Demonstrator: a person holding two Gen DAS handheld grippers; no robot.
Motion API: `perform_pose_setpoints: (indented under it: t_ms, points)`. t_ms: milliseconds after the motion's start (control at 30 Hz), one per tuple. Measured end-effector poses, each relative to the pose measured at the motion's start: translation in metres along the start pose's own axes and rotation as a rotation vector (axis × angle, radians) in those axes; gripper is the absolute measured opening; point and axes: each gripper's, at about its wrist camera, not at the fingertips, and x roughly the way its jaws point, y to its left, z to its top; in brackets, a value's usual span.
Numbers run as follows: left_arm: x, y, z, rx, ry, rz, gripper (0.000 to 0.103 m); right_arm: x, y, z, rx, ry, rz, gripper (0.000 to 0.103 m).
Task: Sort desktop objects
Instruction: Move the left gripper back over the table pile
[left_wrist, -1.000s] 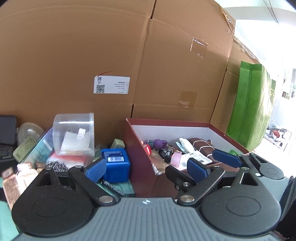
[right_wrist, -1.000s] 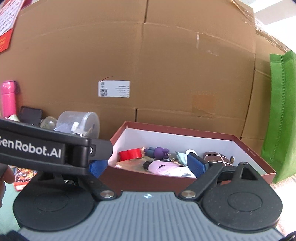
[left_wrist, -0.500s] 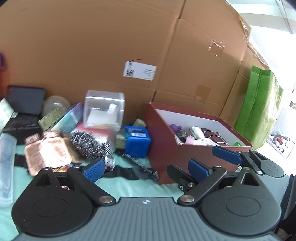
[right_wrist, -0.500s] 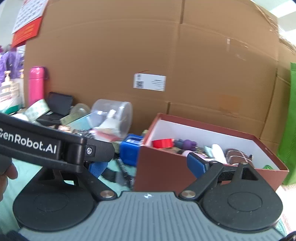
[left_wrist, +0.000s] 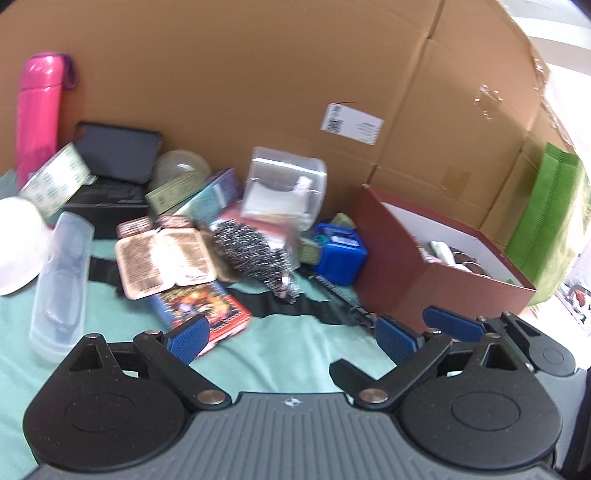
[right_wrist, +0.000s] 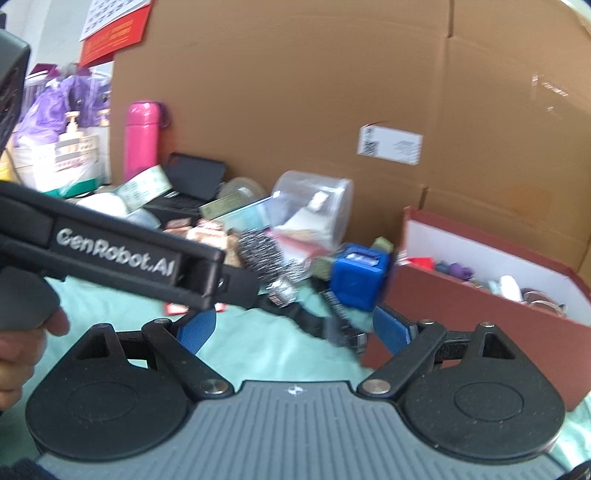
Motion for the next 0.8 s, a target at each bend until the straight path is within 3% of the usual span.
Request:
perform_pose_setpoints:
  t_ms: [533, 800]
  points:
    - [0.020, 0.047, 0.000, -0.122, 0.053, 0.100, 0.098, 0.031, 0.025, -0.001, -0.018, 0.073, 0.108, 0.090]
    - [0.028, 0.061, 0.004, -0.166, 0.068, 0.100, 0.092, 0.055, 0.035, 0.002, -0.029, 0.114, 0.138, 0.090]
